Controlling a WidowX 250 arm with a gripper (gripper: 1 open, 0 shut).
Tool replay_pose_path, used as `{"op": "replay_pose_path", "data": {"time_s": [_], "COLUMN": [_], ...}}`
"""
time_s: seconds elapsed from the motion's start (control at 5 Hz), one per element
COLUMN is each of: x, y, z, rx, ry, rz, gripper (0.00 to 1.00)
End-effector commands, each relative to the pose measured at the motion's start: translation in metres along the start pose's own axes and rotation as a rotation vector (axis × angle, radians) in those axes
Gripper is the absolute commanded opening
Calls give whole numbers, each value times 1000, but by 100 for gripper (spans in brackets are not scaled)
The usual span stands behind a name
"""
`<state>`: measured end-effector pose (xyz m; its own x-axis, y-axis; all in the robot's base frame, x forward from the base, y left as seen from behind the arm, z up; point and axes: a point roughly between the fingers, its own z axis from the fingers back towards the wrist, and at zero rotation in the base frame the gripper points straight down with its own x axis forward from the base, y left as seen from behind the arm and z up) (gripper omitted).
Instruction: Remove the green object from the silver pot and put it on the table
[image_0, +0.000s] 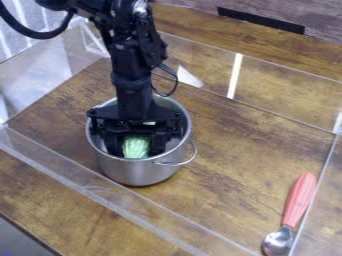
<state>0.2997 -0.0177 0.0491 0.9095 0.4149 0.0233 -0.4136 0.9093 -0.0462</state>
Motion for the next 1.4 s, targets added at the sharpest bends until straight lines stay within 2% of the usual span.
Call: {"op": "replay_pose_path", "data": {"time_s": [0.0,0.4,0.8,1.0,1.2], "x": [2,2,6,8,14], "y": [-9,-15,9,9,-5], "z": [11,14,9,19,33], "rx": [-27,-23,-22,-38,-58], "ry": [-47,-53,-51,-65,-72], "rz": [-2,105,77,134,119], "gripper": [0,0,0,0,0]}}
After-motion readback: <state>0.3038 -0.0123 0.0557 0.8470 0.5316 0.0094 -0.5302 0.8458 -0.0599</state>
